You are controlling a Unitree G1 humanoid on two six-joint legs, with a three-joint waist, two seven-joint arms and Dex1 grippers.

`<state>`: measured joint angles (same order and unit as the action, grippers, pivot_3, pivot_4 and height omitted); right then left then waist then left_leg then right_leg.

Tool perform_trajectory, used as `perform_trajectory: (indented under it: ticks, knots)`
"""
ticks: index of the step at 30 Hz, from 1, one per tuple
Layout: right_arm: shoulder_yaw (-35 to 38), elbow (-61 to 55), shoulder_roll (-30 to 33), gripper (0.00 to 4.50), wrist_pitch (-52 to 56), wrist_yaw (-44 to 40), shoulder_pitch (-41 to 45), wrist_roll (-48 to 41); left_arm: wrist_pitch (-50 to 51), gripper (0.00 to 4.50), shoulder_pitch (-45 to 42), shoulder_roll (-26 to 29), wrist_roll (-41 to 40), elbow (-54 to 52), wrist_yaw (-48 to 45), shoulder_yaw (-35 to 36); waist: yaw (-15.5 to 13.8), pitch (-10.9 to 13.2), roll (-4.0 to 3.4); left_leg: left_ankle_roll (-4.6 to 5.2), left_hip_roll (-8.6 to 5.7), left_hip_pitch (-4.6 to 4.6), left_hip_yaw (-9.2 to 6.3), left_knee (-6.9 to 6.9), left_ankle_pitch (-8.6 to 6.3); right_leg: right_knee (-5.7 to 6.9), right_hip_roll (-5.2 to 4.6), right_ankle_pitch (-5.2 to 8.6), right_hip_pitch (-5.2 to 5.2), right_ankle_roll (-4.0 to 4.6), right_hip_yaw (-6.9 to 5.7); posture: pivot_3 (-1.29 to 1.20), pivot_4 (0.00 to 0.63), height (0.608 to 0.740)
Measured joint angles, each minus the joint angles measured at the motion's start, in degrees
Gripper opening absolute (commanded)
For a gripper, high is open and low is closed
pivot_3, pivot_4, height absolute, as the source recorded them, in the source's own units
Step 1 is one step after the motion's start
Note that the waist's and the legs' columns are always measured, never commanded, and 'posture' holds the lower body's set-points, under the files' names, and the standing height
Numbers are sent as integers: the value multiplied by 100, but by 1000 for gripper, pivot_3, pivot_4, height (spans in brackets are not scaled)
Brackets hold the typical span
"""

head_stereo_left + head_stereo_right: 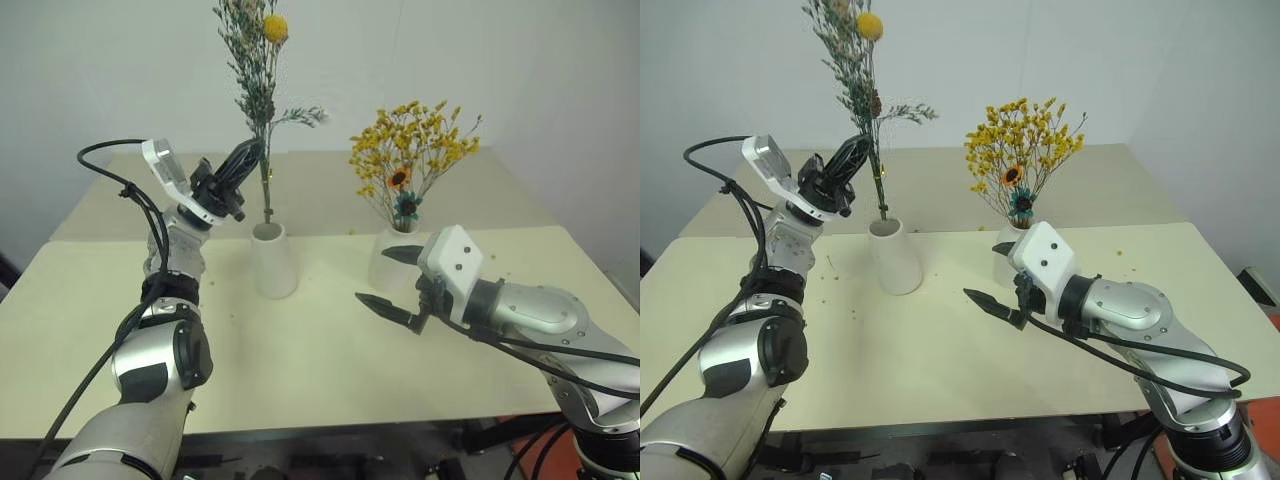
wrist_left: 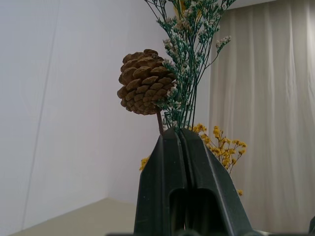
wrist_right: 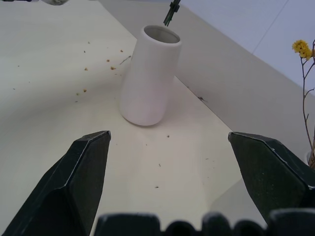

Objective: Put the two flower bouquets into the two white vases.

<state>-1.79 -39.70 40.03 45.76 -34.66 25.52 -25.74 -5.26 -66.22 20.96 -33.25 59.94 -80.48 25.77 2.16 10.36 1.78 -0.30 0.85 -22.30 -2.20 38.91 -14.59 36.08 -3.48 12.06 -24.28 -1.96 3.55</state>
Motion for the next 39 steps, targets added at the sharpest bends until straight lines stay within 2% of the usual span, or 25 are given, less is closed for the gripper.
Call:
perform_trajectory:
  ticks: [25,29,39]
  knots:
    - [-302,-22,-330,4500,241,266,248,-15,-785,25,398,-12,496,532,-274,-194,11,0,0,0,0,0,-2,0,0,1,0,0,-1,0,0,0,150,740]
    - [-336,-18,-329,4500,238,263,247,28,-862,930,508,-11,489,514,-273,-187,14,0,-1,0,0,1,-2,1,0,3,0,0,0,0,0,0,150,740]
    - [-434,119,-327,4500,127,207,247,200,-698,4027,1261,6,282,-387,-321,-167,24,0,-1,0,2,2,-2,1,0,4,0,0,-1,0,0,0,150,740]
